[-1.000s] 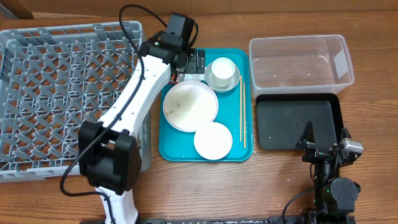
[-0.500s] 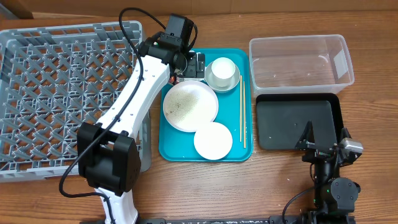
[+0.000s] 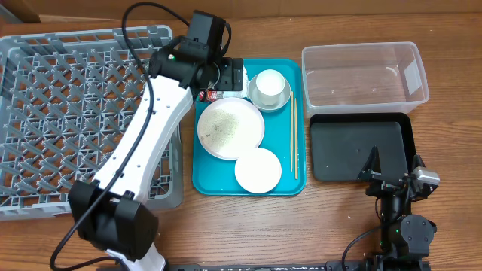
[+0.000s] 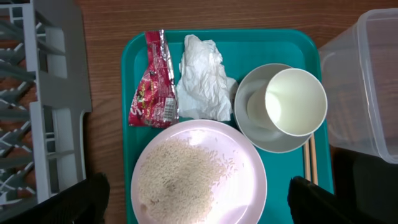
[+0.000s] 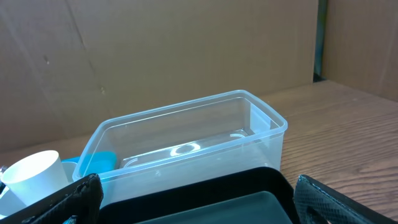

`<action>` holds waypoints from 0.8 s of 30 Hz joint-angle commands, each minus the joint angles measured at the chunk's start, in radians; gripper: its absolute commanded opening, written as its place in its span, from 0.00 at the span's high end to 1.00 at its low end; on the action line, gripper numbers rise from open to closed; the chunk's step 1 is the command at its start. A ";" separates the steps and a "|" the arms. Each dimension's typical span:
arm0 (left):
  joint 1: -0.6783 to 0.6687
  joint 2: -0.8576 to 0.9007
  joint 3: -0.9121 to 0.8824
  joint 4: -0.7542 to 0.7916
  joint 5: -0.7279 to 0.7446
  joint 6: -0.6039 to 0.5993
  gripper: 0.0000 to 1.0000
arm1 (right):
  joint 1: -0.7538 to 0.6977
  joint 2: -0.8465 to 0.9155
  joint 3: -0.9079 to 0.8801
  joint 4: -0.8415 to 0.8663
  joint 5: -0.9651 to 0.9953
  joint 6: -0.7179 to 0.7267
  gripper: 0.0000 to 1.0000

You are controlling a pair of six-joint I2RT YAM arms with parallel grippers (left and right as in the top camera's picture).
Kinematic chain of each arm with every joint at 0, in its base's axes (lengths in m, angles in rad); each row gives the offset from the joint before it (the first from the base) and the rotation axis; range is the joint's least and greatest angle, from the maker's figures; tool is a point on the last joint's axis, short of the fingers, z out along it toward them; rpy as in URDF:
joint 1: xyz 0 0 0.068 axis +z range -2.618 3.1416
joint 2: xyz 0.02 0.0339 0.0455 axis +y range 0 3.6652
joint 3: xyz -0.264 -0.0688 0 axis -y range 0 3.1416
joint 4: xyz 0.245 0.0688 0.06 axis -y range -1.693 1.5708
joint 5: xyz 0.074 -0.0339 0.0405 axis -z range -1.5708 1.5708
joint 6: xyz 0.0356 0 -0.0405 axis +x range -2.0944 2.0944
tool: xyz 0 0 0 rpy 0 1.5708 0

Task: Sort waste into correct bins and load items into the dishwasher

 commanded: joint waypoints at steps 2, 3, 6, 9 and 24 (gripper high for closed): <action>0.010 -0.003 0.019 -0.015 -0.026 -0.007 0.07 | -0.004 -0.008 -0.011 0.005 0.004 0.002 0.00; 0.010 -0.003 0.018 -0.014 -0.027 -0.007 0.07 | -0.004 -0.008 -0.011 0.006 0.004 0.002 0.00; 0.010 -0.003 0.018 -0.014 -0.029 -0.007 0.04 | -0.004 -0.008 -0.011 0.006 0.004 0.002 0.00; 0.010 -0.003 0.018 -0.016 -0.028 -0.007 0.03 | -0.004 -0.008 -0.011 0.006 0.004 0.002 0.00; 0.010 -0.003 0.018 -0.023 -0.028 -0.007 0.00 | -0.004 -0.008 -0.011 0.006 0.004 0.002 0.00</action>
